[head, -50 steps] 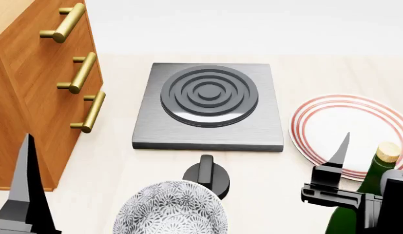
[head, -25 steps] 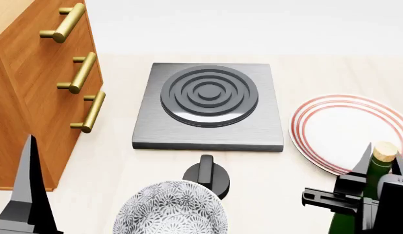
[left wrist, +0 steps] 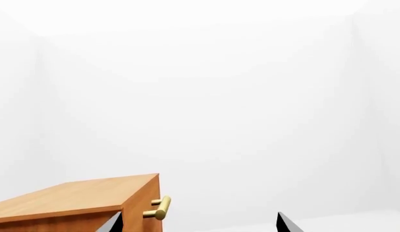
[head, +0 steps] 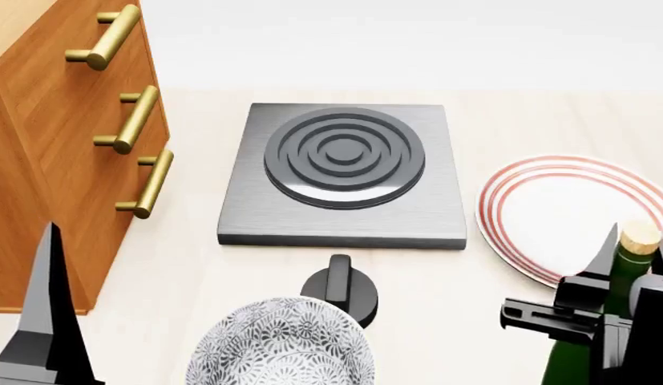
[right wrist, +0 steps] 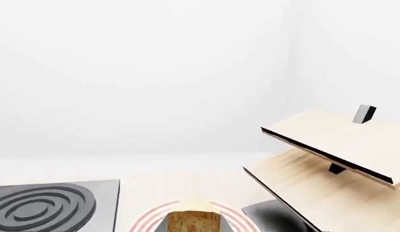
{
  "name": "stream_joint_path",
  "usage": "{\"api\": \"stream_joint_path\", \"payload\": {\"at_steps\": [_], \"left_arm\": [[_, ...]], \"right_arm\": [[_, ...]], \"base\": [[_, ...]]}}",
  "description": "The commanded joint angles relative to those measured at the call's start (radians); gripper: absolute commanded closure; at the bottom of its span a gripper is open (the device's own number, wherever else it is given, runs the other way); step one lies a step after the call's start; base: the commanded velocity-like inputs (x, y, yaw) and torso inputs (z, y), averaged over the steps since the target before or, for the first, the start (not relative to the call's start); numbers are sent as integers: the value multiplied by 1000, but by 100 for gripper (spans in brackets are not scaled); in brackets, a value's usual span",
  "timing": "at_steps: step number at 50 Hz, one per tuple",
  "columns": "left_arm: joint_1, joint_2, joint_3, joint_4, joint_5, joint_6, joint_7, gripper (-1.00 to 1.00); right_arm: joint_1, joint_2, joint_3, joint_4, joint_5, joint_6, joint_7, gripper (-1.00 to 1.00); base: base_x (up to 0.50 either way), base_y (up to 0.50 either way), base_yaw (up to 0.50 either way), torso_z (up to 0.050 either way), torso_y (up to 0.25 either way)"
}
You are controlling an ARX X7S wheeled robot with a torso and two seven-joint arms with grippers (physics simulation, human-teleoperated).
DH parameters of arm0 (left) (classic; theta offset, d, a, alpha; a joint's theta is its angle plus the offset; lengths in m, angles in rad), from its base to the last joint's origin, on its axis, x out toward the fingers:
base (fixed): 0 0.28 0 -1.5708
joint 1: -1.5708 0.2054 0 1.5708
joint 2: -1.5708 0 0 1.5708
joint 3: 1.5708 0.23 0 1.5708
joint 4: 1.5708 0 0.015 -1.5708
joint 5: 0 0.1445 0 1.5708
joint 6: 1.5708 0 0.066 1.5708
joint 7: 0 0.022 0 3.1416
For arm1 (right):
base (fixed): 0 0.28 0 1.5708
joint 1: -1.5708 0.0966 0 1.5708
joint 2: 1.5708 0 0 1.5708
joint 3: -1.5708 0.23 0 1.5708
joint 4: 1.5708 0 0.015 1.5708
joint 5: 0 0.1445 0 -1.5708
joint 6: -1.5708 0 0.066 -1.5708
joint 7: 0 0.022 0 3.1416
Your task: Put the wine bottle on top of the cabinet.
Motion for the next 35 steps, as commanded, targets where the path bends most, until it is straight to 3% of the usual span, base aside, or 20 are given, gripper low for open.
{"api": "stream_joint_path", "payload": {"at_steps": [1,17,35], "left_arm": [[-3,0,6,0,-1,0,-4,-100],[-23,22,26,-2,-16,-19,-1,-100],[-23,28,45,-21,-23,-18,11,-100]], "right_arm": [[96,66,37,-101,27,120,12,100],[322,111,-3,-208,133,281,-23,100],[534,-12,-48,-184,315,359,-75,100]], "base": [[0,0,0,0,0],[0,0,0,0,1],[0,0,0,0,1]]}}
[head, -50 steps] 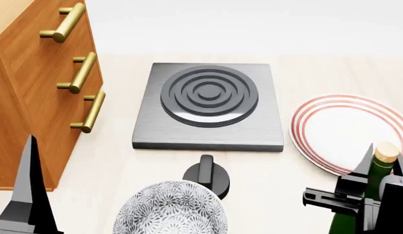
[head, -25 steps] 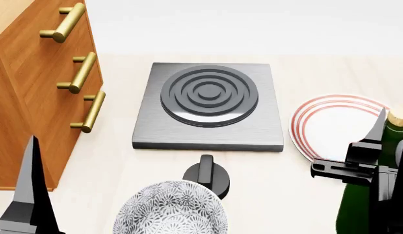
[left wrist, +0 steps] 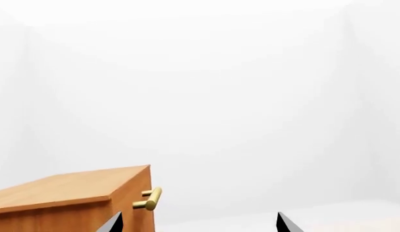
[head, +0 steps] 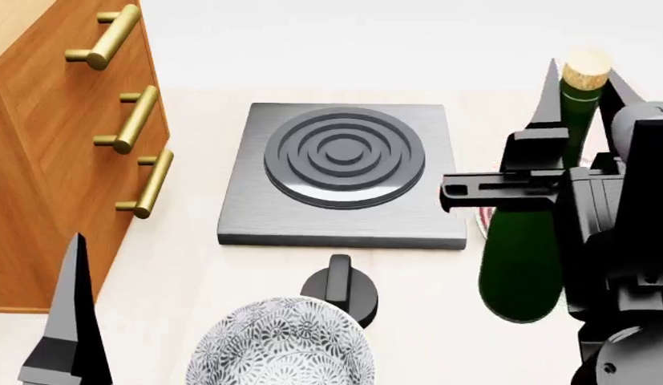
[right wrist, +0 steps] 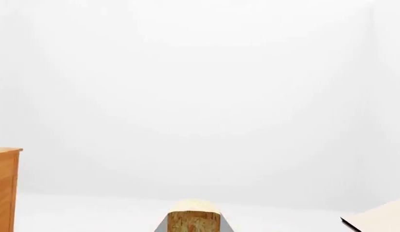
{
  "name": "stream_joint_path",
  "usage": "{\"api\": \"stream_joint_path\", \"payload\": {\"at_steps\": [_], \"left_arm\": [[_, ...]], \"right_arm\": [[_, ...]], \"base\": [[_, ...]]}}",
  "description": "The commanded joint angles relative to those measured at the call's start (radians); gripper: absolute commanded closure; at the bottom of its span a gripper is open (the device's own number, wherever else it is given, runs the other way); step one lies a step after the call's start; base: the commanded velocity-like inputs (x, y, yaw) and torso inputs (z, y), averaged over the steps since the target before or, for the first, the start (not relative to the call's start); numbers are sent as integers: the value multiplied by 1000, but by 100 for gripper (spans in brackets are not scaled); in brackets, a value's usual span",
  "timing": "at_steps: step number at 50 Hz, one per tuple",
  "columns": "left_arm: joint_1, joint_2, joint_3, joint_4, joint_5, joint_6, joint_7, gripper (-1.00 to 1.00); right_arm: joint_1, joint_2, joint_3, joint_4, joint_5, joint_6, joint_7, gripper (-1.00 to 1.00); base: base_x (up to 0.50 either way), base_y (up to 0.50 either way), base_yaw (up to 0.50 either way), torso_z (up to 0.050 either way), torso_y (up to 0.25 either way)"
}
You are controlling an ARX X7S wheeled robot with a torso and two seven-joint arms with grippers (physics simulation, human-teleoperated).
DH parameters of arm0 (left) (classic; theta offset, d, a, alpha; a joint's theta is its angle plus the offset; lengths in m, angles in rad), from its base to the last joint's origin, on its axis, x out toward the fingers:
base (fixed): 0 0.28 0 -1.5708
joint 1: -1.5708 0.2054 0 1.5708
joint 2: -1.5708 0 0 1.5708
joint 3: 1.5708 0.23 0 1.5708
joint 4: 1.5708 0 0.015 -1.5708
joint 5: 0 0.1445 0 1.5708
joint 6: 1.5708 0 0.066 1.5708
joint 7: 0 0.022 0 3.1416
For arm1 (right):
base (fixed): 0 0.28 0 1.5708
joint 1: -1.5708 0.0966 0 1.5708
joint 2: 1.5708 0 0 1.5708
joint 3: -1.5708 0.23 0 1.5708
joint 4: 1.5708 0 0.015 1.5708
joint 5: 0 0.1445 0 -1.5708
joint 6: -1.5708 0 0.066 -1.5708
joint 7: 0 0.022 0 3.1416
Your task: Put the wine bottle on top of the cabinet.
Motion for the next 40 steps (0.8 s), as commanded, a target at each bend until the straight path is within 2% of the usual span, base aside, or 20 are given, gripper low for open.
{"api": "stream_joint_path", "payload": {"at_steps": [1,5,11,21,24,30,35,40], "left_arm": [[-4,4,10,-8,-6,-3,5,-100],[0,3,13,-14,-4,5,9,-100],[-2,6,18,-14,-7,6,11,-100],[-19,21,32,-12,-33,-10,20,-100],[3,13,24,-24,-38,35,32,-100],[-66,17,0,-31,-153,34,86,-100],[-157,55,-5,-71,-274,7,156,-100],[-210,93,5,-119,-323,-16,208,-100]], "right_arm": [[128,-65,0,-18,99,58,-24,100],[175,-115,32,-21,214,87,-9,100],[213,-154,29,-19,279,105,1,100],[247,-181,8,-18,296,110,3,100],[244,-188,-4,-19,289,104,-4,100],[226,-204,-27,-13,269,86,-17,100],[210,-216,-49,-10,250,72,-28,100],[202,-229,-71,-2,232,59,-40,100]], "base": [[0,0,0,0,10],[0,0,0,0,0],[0,0,0,0,0],[0,0,0,0,1],[0,0,0,0,0],[0,0,0,0,0],[0,0,0,0,0],[0,0,0,0,2]]}}
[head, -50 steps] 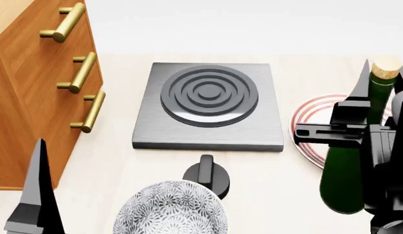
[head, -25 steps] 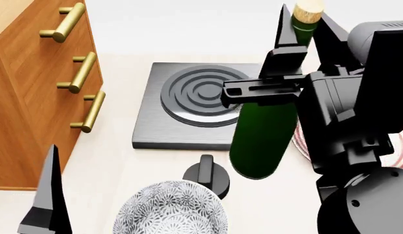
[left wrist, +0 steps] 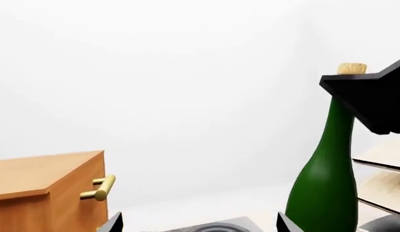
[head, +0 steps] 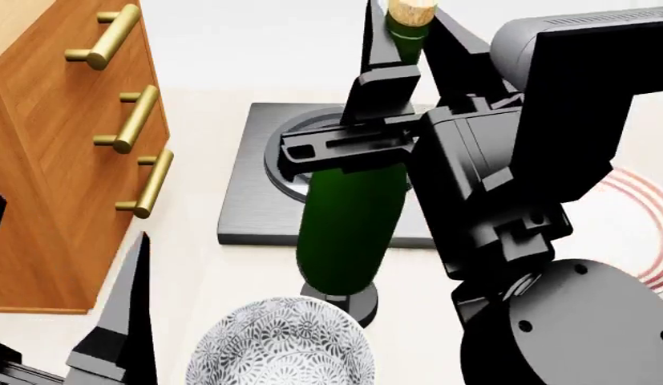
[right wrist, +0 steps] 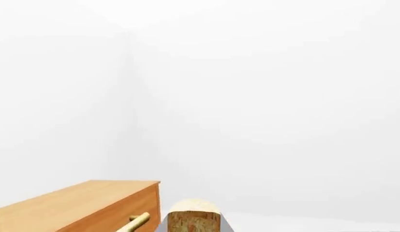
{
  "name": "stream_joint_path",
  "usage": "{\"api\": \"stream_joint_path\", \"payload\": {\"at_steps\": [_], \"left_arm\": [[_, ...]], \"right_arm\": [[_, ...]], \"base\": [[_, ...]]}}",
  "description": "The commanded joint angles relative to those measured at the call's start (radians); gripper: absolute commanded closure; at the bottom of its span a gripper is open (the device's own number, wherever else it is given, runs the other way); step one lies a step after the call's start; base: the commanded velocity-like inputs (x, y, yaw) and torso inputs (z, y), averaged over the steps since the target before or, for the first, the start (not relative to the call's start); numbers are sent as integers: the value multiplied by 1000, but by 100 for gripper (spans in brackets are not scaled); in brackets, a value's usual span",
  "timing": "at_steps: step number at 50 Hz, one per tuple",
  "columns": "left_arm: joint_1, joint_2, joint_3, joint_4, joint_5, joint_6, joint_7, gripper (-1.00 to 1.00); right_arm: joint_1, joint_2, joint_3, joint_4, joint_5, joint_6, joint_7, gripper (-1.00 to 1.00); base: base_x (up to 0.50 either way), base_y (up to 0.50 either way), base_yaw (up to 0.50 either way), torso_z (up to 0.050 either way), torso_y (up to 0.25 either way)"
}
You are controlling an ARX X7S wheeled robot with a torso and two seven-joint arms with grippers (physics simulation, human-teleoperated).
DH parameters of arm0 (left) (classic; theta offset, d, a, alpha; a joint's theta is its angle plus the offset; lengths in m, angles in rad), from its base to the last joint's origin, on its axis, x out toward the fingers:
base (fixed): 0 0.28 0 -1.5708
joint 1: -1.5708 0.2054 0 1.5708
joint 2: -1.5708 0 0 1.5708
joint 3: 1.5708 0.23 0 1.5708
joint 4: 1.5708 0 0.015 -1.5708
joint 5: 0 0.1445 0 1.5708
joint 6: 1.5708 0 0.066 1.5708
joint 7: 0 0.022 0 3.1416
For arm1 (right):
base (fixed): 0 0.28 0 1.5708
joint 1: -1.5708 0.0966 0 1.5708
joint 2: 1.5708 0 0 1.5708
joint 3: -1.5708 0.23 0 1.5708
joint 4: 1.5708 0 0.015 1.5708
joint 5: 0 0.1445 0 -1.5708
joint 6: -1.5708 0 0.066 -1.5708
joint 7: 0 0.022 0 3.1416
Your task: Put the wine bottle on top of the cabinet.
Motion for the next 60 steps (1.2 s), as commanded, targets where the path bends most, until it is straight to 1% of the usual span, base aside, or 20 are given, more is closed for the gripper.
{"api": "stream_joint_path", "payload": {"at_steps": [1,4,9,10,11,13,19,24,35,50,60], "left_arm": [[-117,64,10,-79,-134,-33,118,-100],[-130,88,29,-101,-146,-41,159,-100],[-169,120,42,-122,-167,-68,183,-100],[-169,123,40,-127,-166,-60,193,-100],[-159,129,39,-151,-167,-32,236,-100],[-155,145,50,-174,-174,-18,280,-100],[-158,169,64,-204,-194,-13,326,-100],[-159,181,74,-186,-199,-18,327,-100],[-147,236,118,-223,-173,-24,359,-100],[-139,291,142,-354,-152,-6,432,-100],[-182,289,137,-426,-144,-49,420,-100]], "right_arm": [[-12,-33,-40,3,-51,-26,-35,100],[-24,-35,-58,-1,-69,-33,-40,100],[-32,-41,-75,1,-78,-38,-46,100],[-31,-42,-77,2,-77,-37,-46,100],[-32,-43,-80,3,-80,-39,-48,100],[-35,-44,-87,6,-86,-43,-53,100],[-36,-44,-103,8,-97,-45,-56,100],[-31,-48,-112,15,-103,-45,-57,100],[-32,-51,-123,11,-101,-47,-55,100],[-21,-47,-119,-14,-74,-36,-38,100],[-17,-43,-121,-25,-65,-34,-35,100]], "base": [[0,0,0,0,0],[0,0,0,0,0],[0,0,0,0,0],[0,0,0,0,0],[0,0,0,0,0],[0,0,0,0,0],[0,0,0,0,2],[0,0,0,0,0],[0,0,0,0,1],[0,0,0,1,1],[0,0,0,0,0]]}}
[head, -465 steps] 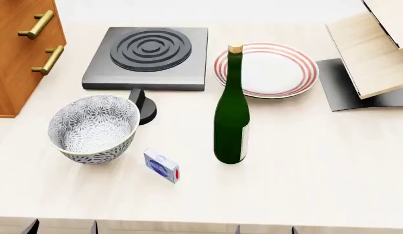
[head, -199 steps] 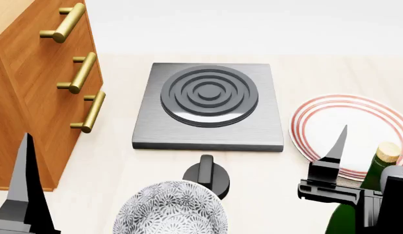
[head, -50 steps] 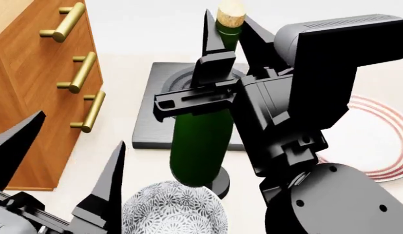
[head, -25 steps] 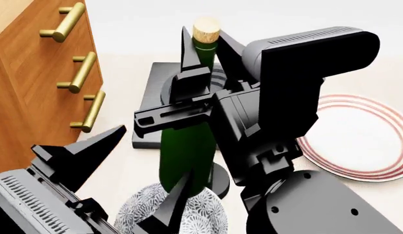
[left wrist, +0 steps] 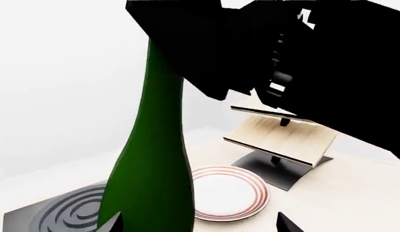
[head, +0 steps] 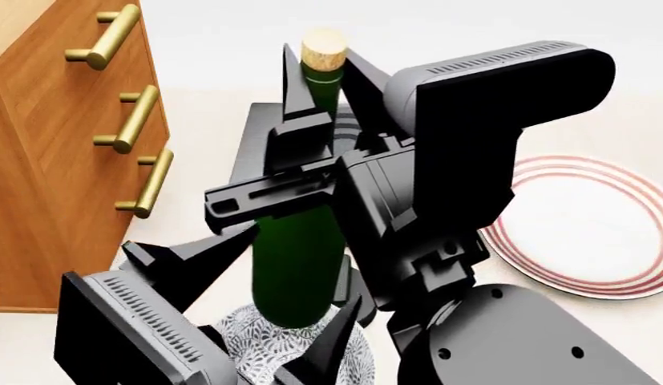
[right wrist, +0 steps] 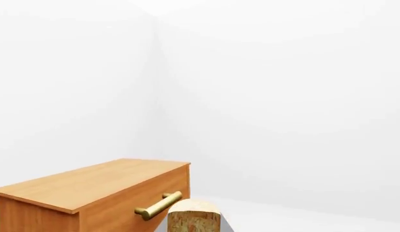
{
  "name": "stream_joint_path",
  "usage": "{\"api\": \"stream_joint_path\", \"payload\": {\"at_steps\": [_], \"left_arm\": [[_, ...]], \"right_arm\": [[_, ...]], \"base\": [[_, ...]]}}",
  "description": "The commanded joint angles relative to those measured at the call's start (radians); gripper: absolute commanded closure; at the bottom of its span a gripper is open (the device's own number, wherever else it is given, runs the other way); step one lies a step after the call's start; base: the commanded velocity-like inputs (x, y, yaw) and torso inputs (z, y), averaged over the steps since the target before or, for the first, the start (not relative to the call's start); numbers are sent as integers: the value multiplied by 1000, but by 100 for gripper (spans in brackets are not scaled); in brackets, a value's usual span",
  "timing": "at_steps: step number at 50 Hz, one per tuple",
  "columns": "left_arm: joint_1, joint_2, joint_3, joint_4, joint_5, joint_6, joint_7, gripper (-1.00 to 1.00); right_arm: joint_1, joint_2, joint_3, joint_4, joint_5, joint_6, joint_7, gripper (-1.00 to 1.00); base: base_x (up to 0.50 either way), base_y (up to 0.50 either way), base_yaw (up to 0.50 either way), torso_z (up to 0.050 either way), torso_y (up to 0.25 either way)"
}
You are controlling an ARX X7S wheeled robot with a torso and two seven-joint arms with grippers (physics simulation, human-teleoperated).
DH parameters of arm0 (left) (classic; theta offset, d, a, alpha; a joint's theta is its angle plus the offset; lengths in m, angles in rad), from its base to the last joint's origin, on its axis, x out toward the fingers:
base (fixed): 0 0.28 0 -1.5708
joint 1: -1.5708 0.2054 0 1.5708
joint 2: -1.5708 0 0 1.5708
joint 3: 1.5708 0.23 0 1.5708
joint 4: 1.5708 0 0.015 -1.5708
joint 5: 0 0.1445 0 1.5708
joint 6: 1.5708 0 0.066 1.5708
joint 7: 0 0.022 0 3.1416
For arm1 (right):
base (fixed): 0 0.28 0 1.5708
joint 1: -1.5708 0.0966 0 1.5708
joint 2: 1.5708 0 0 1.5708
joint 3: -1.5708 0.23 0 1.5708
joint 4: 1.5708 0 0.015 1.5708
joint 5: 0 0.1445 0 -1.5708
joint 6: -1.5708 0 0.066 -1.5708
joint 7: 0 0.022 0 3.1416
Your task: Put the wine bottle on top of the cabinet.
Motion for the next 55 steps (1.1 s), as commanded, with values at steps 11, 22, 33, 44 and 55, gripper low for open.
{"api": "stream_joint_path", "payload": {"at_steps": [11,22,33,44,55], "left_arm": [[-40,21,13,-126,30,-42,11,-100],[-39,39,22,-179,38,-40,32,-100],[-56,57,28,-219,34,-54,49,-100],[-54,56,31,-218,37,-50,56,-100],[-44,61,17,-221,31,-21,65,100]], "right_arm": [[13,5,5,-27,-4,3,0,100],[9,7,2,-27,-4,-5,-1,100],[-7,10,-4,-23,-15,-19,-4,100],[-13,13,-9,-28,-17,-25,-3,100],[-10,16,-8,-22,-11,-27,-2,100]], "base": [[0,0,0,0,1],[0,0,0,0,0],[0,0,0,0,1],[0,0,0,1,0],[0,0,0,0,1]]}}
